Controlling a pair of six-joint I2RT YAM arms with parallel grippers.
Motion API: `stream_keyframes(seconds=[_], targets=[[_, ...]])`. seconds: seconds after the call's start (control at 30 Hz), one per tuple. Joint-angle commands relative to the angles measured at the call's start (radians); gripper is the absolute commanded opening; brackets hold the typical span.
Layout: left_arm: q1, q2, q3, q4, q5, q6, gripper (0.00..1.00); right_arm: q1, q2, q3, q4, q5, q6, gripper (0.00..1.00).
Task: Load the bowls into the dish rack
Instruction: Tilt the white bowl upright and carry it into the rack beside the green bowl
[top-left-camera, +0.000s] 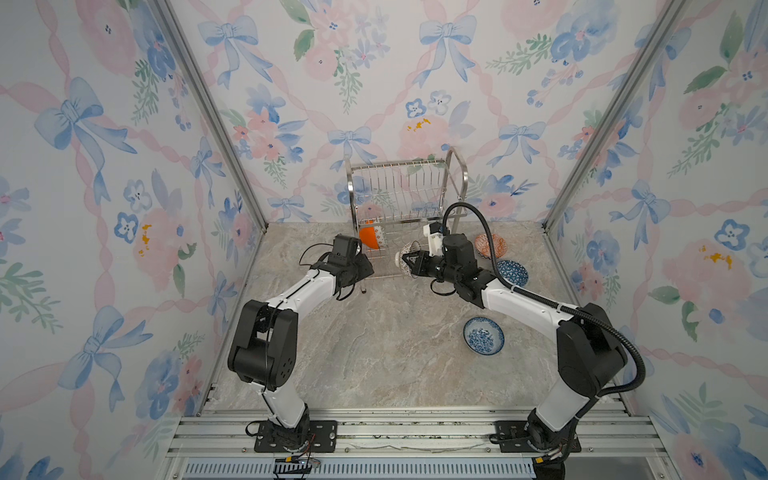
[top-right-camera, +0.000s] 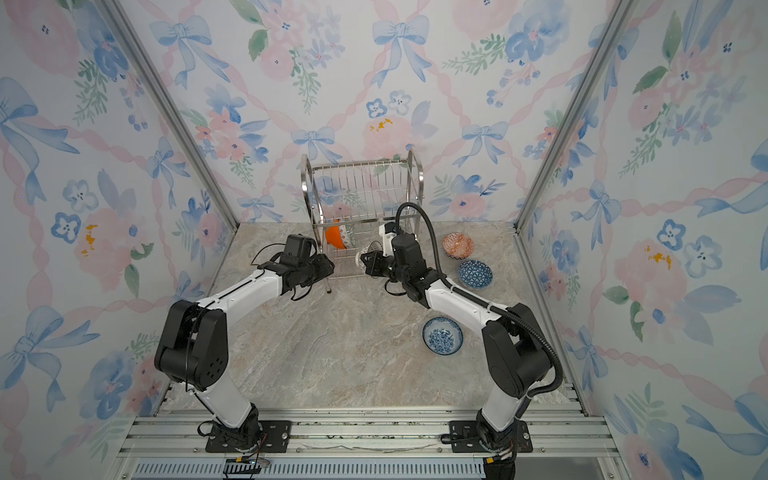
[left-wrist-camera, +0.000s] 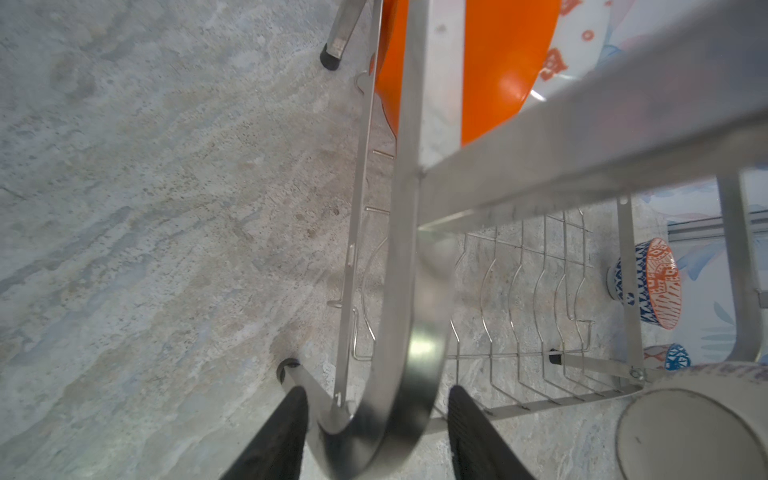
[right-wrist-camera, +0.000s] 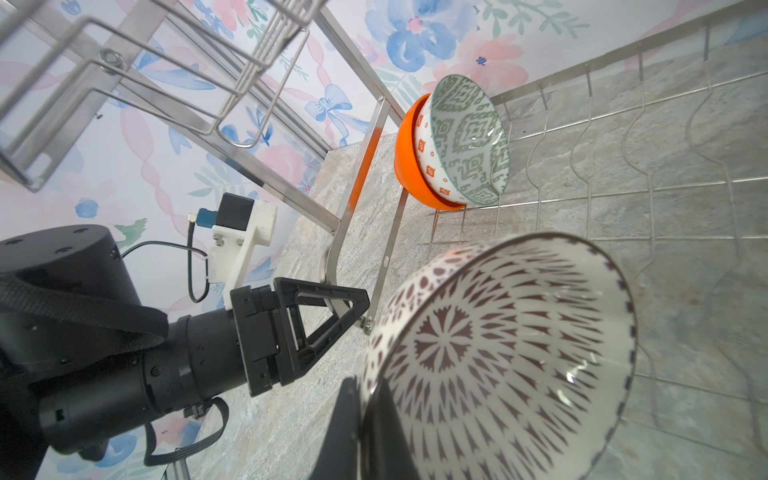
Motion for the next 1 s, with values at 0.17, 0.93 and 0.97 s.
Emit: stream_keyframes(seconds=[0.17, 0.93, 0.97], targets=[[-0.003, 0.025, -0.002, 0.016, 0.018, 0.011, 0.34, -0.024, 0.011, -0.031, 0.156, 0.005, 0.026, 0.00], [0.020, -0.024, -0.065, -0.061, 0.092, 0.230, 0.00, -0.028, 0.175, 0.030, 0.373, 0.024, 0.214, 0.00], [0.021, -0.020, -0.065, -0.072, 0.101, 0.250, 0.00, -0.029, 0.171, 0.022, 0.387, 0.029, 0.219, 0.00]])
